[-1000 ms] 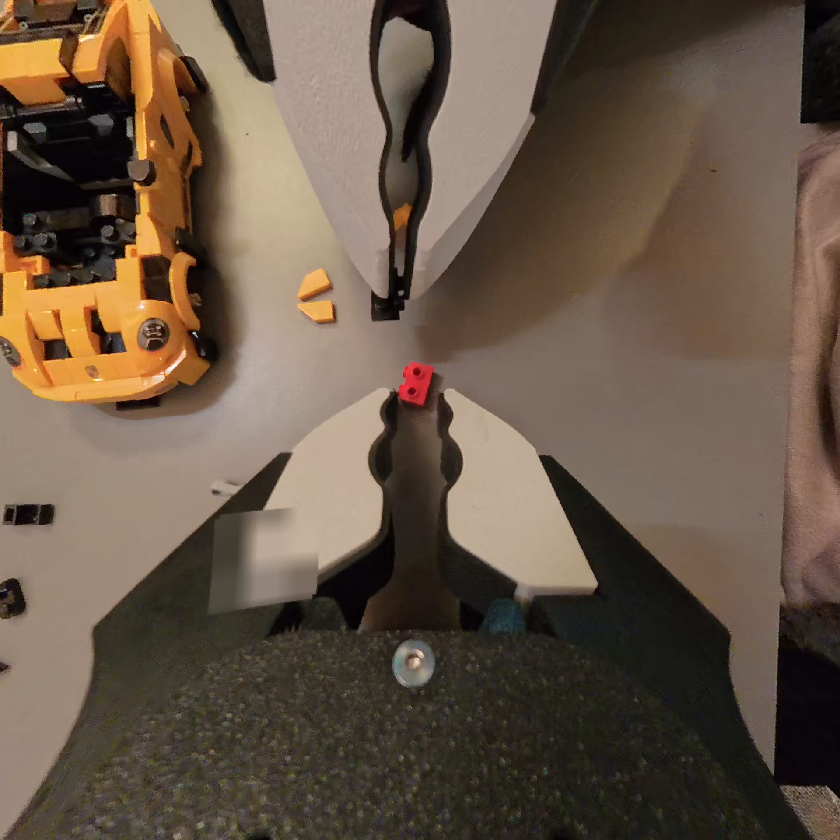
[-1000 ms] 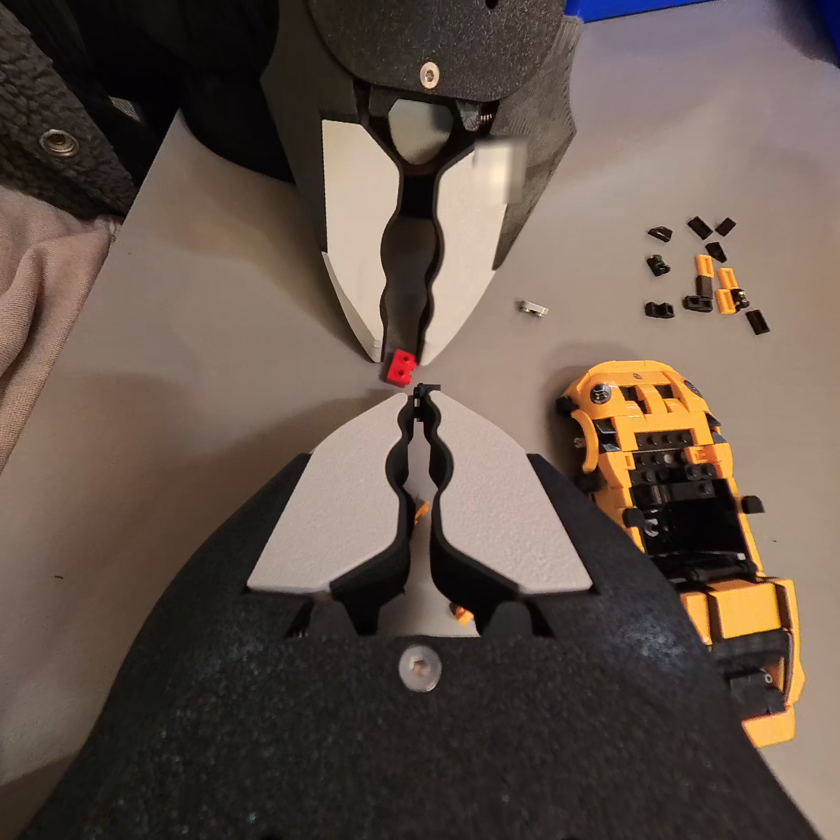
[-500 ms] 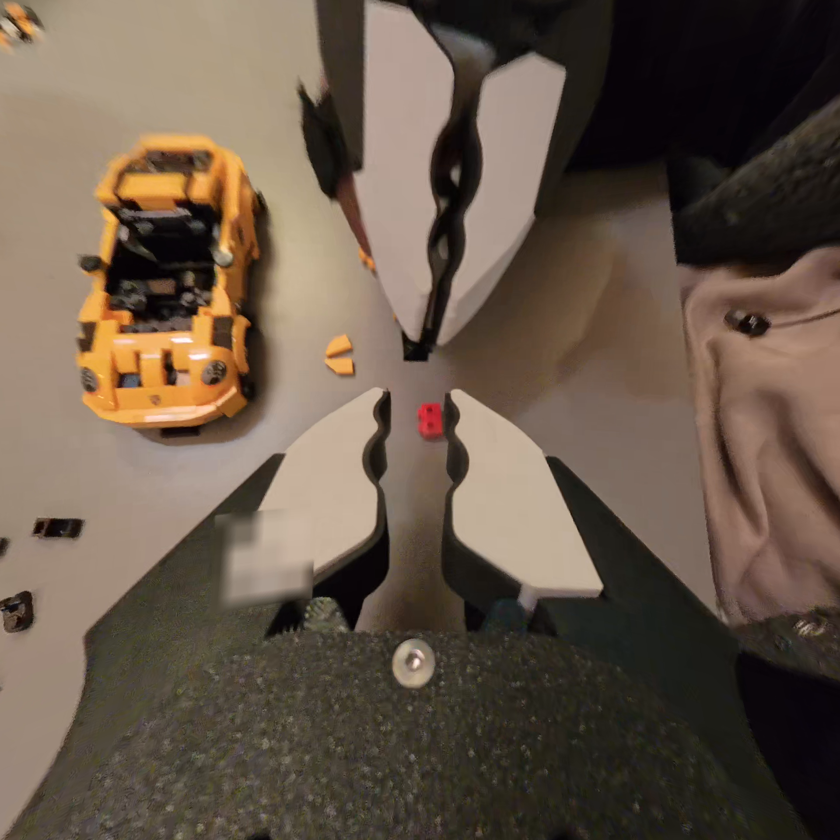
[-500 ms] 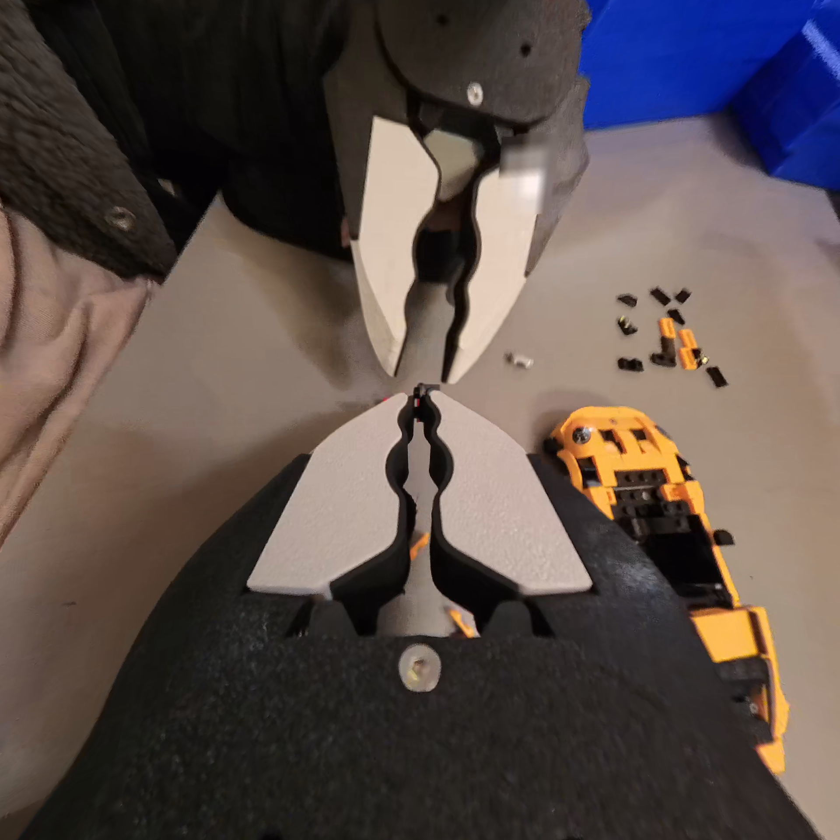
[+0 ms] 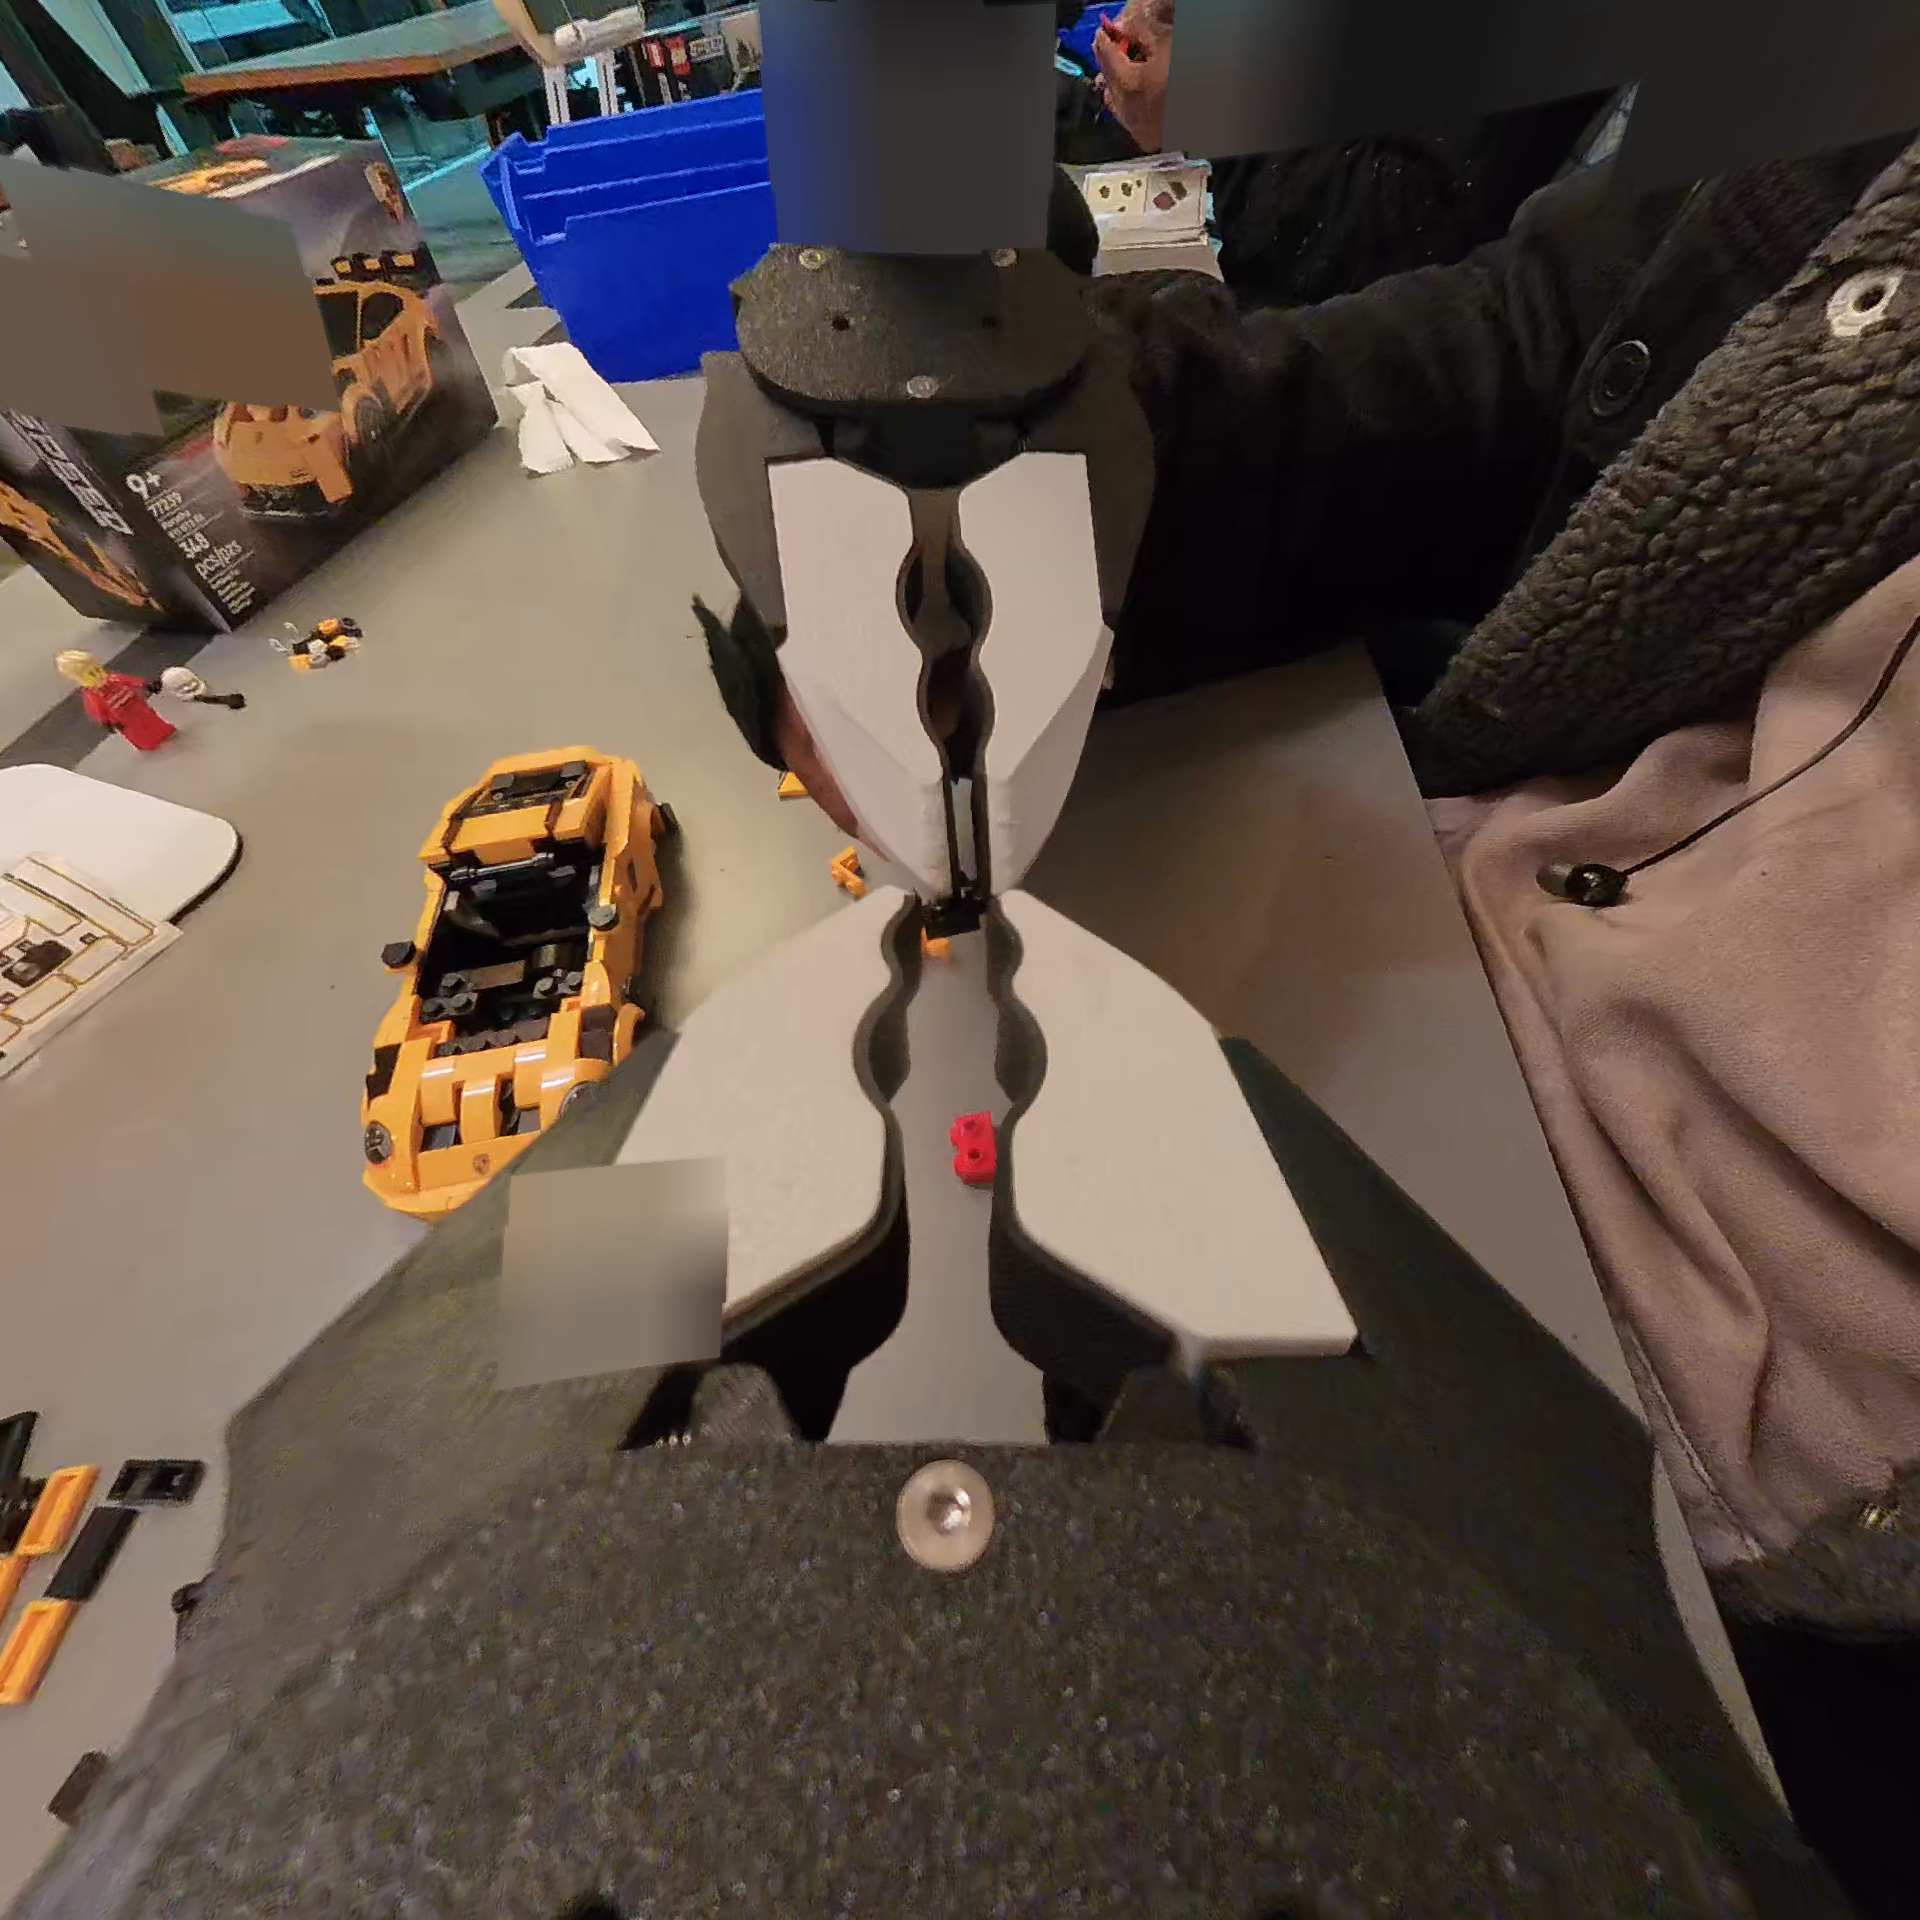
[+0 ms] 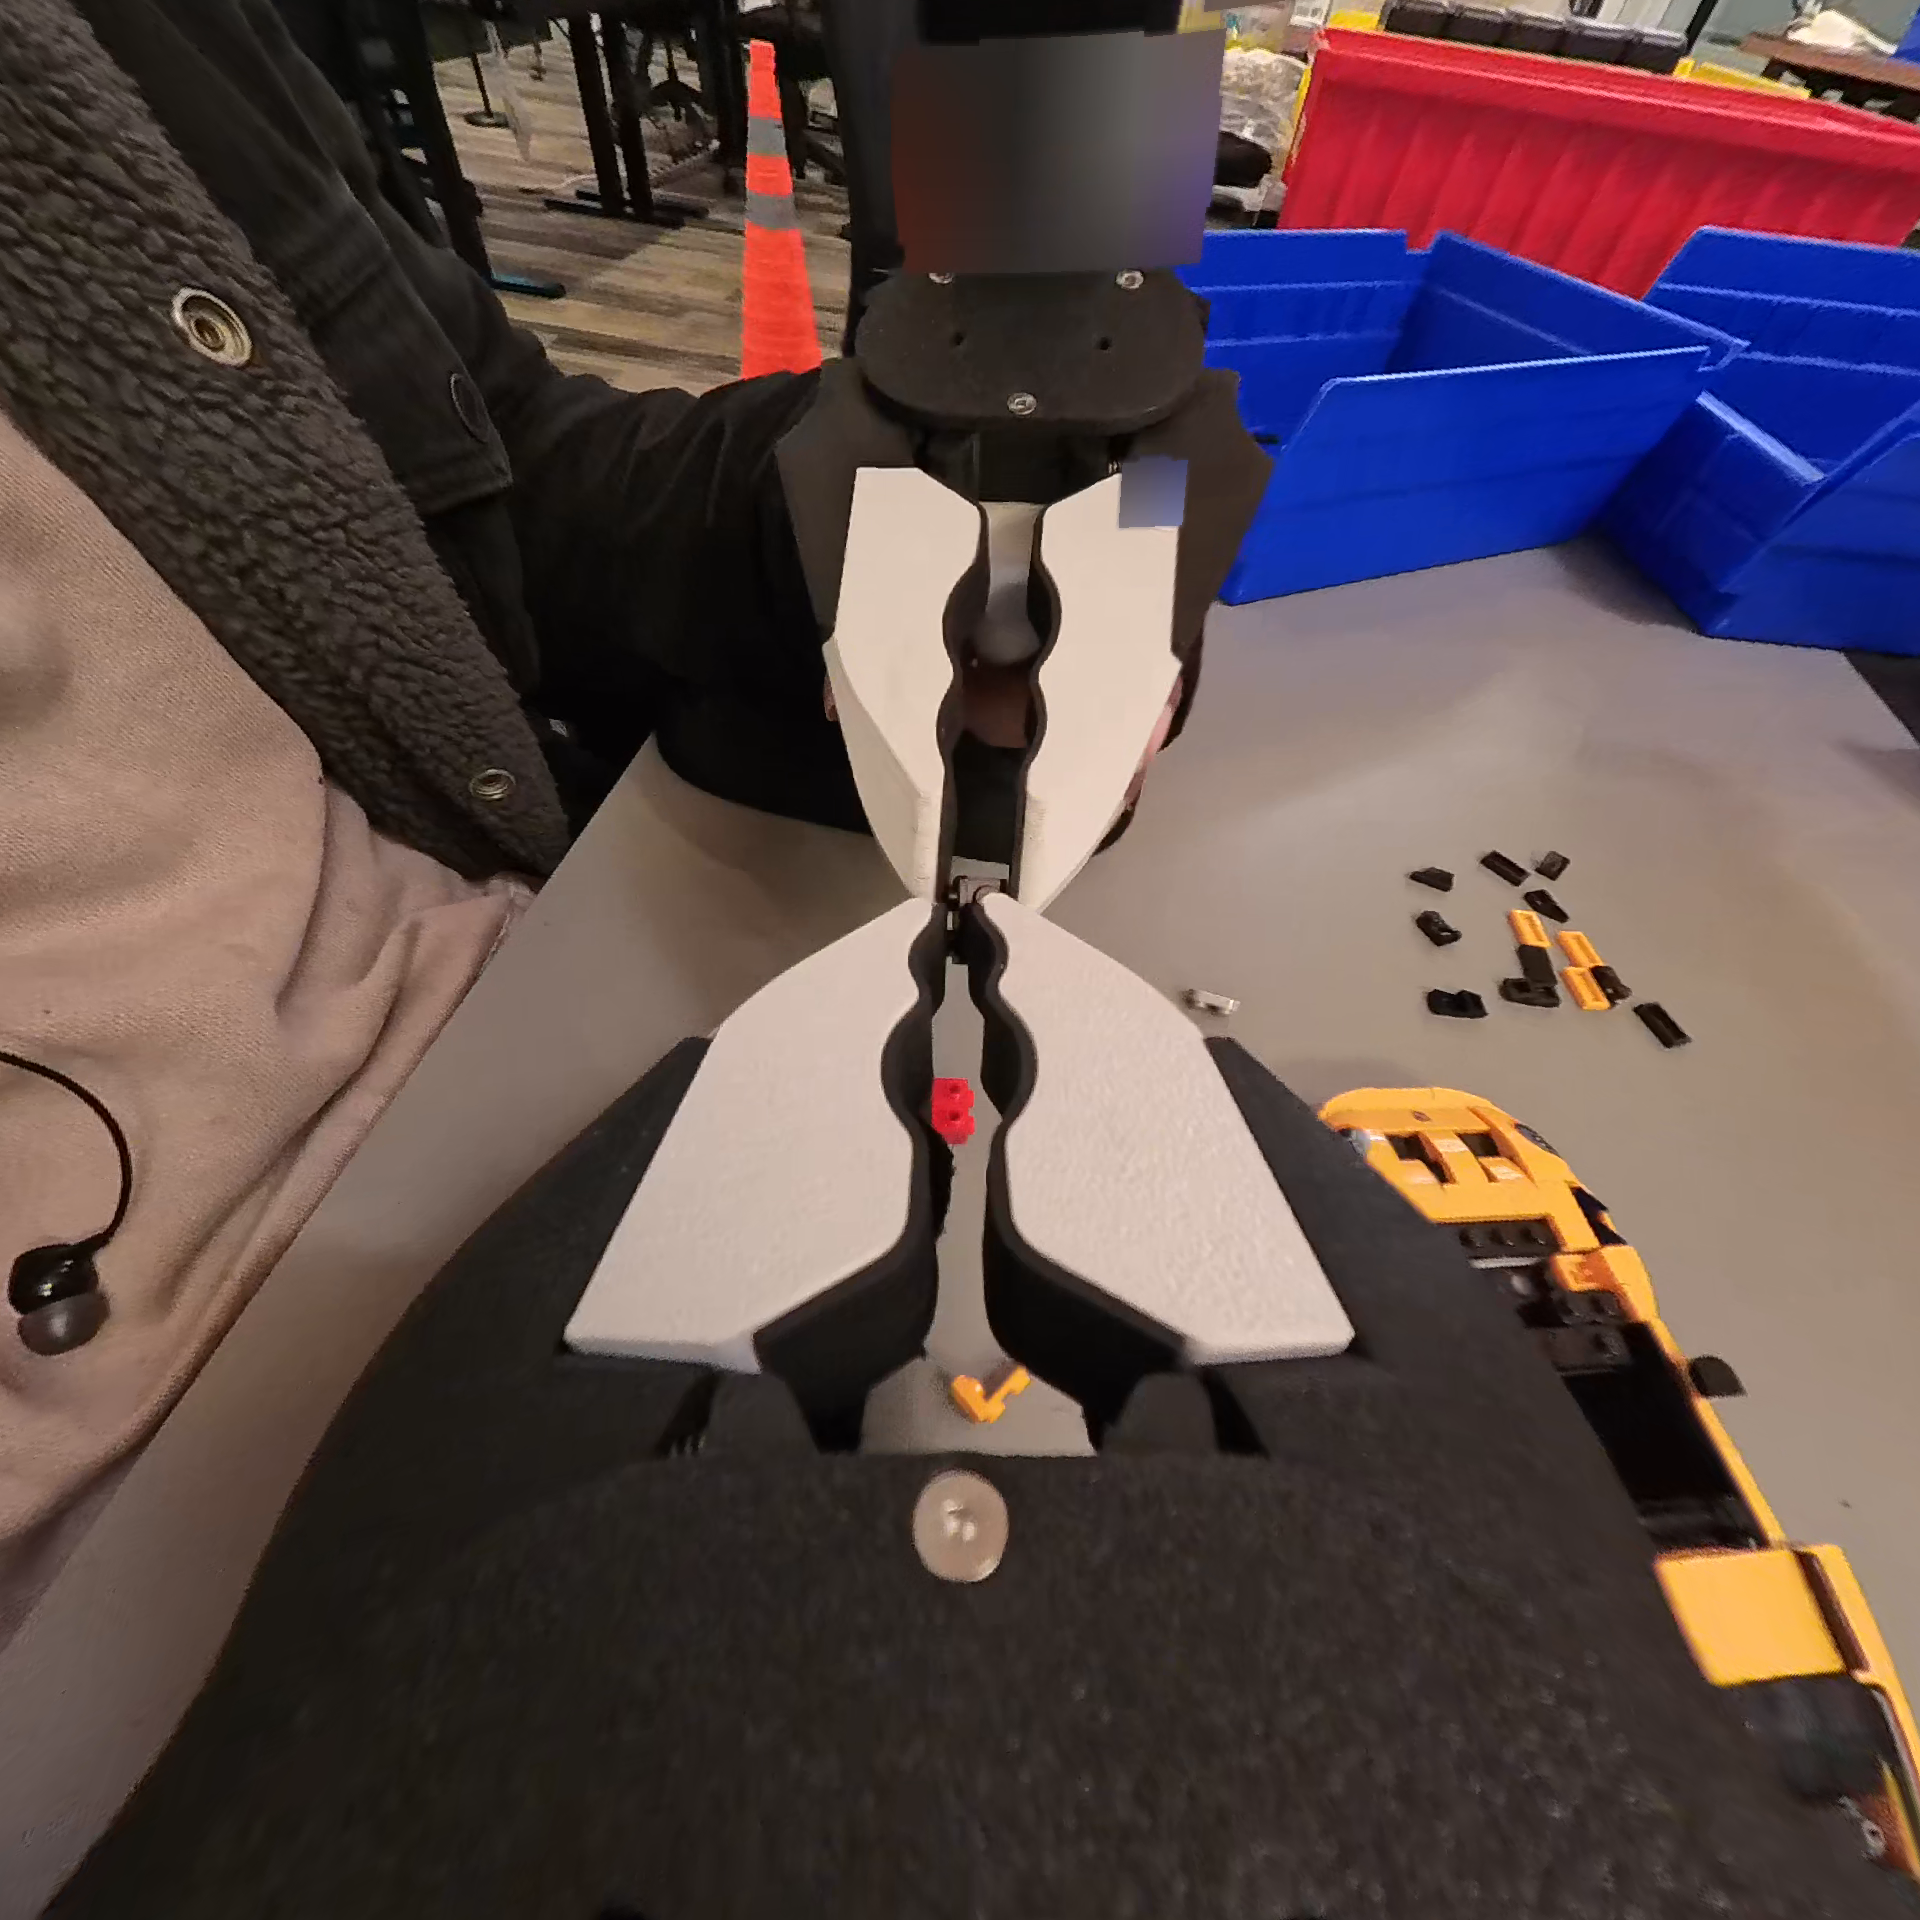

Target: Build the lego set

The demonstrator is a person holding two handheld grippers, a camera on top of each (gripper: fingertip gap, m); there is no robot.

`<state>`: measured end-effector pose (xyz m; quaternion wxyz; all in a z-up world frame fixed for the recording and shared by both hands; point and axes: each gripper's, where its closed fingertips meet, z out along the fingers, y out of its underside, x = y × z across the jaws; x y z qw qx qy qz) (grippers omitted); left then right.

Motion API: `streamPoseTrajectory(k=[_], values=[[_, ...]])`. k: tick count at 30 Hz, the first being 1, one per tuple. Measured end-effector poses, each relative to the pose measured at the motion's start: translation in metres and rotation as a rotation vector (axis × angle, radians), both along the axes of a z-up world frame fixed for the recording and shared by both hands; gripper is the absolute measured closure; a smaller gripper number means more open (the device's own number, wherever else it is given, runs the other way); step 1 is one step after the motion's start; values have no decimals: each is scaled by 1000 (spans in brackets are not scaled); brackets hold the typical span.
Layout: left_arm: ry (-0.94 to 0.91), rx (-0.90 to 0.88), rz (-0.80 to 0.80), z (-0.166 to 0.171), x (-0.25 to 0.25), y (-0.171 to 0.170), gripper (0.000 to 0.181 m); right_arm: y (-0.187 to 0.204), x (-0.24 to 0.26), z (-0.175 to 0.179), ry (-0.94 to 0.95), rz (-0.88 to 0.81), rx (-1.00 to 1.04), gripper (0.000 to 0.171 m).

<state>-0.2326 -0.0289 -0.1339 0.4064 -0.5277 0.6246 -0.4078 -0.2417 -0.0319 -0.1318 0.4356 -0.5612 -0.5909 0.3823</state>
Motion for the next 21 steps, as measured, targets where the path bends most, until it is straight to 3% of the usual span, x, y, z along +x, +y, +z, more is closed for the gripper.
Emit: streamPoseTrajectory(k=[6, 13, 21], values=[[14, -134, 32, -1, -1, 6, 170, 7, 1, 2, 10, -45, -8, 168], [-185, -788, -13, 28, -12, 21, 171, 17, 4, 15, 62, -118, 66, 163], [-237, -988, -50, 33, -13, 24, 171, 29, 1, 23, 86, -215, 201, 160]])
